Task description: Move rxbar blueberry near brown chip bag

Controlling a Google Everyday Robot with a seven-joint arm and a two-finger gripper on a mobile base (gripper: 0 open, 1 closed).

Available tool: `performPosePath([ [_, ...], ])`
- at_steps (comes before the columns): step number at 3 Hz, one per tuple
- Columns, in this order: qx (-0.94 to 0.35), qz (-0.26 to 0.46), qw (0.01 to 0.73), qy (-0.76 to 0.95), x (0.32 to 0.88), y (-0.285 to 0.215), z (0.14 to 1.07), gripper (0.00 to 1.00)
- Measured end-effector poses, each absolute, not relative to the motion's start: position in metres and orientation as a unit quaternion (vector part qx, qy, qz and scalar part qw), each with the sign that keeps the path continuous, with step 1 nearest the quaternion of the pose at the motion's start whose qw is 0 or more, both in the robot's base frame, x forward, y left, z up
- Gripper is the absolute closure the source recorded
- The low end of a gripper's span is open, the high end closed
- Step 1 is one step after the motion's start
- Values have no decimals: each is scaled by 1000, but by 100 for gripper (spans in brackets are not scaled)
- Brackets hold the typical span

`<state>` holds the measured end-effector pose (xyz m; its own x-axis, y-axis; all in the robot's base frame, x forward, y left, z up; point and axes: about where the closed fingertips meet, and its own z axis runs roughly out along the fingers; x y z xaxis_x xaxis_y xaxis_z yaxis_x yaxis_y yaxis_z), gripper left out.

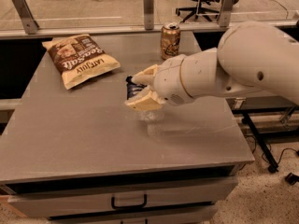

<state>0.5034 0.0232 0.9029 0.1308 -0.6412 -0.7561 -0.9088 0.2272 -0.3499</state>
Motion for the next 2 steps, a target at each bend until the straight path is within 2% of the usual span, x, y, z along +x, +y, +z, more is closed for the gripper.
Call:
performPosePath([
  [2,-653,189,470,563,548,89,886,100],
])
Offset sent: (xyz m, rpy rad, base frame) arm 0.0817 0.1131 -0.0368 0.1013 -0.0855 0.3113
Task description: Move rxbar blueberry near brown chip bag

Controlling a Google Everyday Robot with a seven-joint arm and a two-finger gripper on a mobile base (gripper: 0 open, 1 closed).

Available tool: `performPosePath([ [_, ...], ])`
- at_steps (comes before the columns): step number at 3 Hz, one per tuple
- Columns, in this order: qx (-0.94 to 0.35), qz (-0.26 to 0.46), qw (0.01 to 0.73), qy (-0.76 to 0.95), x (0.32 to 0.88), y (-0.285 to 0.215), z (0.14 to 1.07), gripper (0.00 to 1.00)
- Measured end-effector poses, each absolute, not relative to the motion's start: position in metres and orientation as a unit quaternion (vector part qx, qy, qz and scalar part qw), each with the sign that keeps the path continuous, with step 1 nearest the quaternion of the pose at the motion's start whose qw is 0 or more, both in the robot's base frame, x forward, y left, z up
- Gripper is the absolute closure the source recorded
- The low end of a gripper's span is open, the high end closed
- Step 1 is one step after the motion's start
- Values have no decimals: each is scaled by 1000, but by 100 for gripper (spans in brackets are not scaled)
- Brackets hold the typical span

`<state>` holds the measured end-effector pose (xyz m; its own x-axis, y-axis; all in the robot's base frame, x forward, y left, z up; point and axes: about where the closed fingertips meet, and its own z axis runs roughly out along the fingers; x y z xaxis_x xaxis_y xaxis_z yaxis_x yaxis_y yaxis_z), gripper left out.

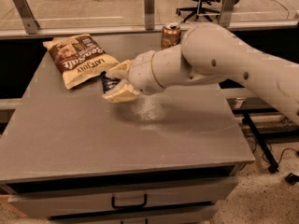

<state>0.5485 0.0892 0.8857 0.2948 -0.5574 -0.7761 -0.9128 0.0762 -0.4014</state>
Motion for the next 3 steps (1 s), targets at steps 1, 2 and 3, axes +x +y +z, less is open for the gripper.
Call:
performPosePath([
  [1,-664,214,471,541,579,119,869,100],
  [2,-668,225,470,531,602,133,859,82],
  [3,-668,228,473,527,613,135,857,59],
])
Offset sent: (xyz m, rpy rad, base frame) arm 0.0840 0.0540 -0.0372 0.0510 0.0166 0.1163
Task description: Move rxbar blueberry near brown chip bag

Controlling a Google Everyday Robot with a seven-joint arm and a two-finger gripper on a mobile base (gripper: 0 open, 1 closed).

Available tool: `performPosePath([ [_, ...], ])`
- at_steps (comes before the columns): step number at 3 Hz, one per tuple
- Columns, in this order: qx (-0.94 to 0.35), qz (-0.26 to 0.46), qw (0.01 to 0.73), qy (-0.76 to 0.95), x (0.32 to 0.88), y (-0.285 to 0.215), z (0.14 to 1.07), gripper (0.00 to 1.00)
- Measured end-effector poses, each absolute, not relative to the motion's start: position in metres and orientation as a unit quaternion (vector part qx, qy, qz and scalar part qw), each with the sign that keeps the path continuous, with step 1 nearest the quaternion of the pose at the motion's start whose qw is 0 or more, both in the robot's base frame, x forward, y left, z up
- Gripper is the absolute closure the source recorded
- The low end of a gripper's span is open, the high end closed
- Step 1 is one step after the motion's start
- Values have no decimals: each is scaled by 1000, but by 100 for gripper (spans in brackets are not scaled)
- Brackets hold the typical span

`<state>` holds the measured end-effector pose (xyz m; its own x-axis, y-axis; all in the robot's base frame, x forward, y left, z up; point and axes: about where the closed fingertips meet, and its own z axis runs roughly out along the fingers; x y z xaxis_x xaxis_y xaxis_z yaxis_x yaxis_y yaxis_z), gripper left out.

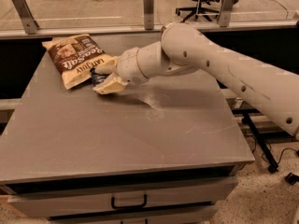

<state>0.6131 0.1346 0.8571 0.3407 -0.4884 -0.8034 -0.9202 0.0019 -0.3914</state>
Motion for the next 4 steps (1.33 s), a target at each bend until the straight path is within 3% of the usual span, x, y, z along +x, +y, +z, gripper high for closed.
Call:
performPosePath([
  [1,-668,231,476,523,616,135,858,35],
  [2,-670,237,482,512,610,142,866,4],
  [4,-650,221,514,514,594,120,899,0],
])
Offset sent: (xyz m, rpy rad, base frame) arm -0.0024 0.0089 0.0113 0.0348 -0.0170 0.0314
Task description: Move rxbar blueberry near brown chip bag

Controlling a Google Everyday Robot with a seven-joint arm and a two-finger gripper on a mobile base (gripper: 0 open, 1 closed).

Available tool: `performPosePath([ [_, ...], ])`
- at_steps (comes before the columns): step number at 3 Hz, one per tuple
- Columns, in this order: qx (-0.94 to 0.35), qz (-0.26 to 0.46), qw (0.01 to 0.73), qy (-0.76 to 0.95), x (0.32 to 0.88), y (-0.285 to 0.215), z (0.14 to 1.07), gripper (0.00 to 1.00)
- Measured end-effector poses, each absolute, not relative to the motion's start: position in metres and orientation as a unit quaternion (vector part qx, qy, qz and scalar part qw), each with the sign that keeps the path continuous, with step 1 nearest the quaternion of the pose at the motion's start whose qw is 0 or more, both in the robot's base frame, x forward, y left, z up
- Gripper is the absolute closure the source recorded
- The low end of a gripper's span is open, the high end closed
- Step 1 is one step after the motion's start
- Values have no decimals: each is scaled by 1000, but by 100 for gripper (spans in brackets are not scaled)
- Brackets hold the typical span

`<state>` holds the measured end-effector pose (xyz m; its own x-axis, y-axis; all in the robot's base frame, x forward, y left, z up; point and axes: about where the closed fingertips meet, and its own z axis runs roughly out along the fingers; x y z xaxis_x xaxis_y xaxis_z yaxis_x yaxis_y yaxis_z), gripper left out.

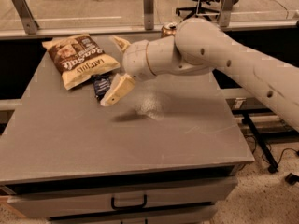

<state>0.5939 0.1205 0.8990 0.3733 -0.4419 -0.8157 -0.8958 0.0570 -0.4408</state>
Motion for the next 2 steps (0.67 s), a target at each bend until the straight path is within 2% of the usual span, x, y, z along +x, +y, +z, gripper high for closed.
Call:
performPosePath([
  [1,-619,190,539,538,587,58,929,0],
  [2,-601,122,565,552,581,-25,985,0],
])
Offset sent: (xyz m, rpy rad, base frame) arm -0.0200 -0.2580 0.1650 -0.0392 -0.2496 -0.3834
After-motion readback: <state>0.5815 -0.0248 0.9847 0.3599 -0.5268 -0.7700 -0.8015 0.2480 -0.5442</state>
